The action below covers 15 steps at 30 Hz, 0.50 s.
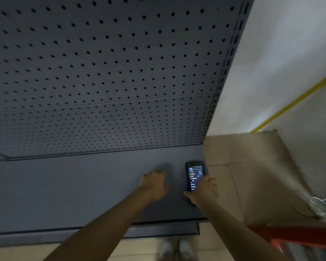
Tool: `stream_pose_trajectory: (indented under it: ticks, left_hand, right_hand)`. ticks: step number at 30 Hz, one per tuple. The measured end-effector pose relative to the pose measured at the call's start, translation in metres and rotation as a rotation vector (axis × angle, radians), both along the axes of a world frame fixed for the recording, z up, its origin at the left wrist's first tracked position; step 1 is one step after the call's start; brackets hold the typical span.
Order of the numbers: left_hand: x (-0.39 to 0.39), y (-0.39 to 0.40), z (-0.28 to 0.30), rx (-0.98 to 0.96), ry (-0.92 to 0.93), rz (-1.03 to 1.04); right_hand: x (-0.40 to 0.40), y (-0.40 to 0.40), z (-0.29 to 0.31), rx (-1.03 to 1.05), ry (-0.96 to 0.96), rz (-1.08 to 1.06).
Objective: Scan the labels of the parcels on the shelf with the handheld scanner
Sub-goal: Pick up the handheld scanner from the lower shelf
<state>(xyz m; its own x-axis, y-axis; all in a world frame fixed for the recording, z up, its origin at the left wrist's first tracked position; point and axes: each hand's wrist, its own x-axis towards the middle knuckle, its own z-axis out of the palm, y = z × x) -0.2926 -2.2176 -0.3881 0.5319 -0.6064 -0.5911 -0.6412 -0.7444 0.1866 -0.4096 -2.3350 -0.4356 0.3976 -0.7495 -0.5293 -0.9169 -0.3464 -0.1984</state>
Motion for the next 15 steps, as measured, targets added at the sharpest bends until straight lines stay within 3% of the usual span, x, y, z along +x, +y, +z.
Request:
stream_pose_trajectory:
  ticks: [10, 15]
  left_hand:
    - [0.014, 0.032, 0.016, -0.048, 0.019, 0.209]
    - [0.025, 0.055, 0.034, -0.056, -0.066, 0.293]
  right_hand:
    - [0.016, -0.007, 0.010, 0.235, -0.017, -0.197]
    - [0.040, 0.004, 0.034, 0.299, -0.064, -0.103]
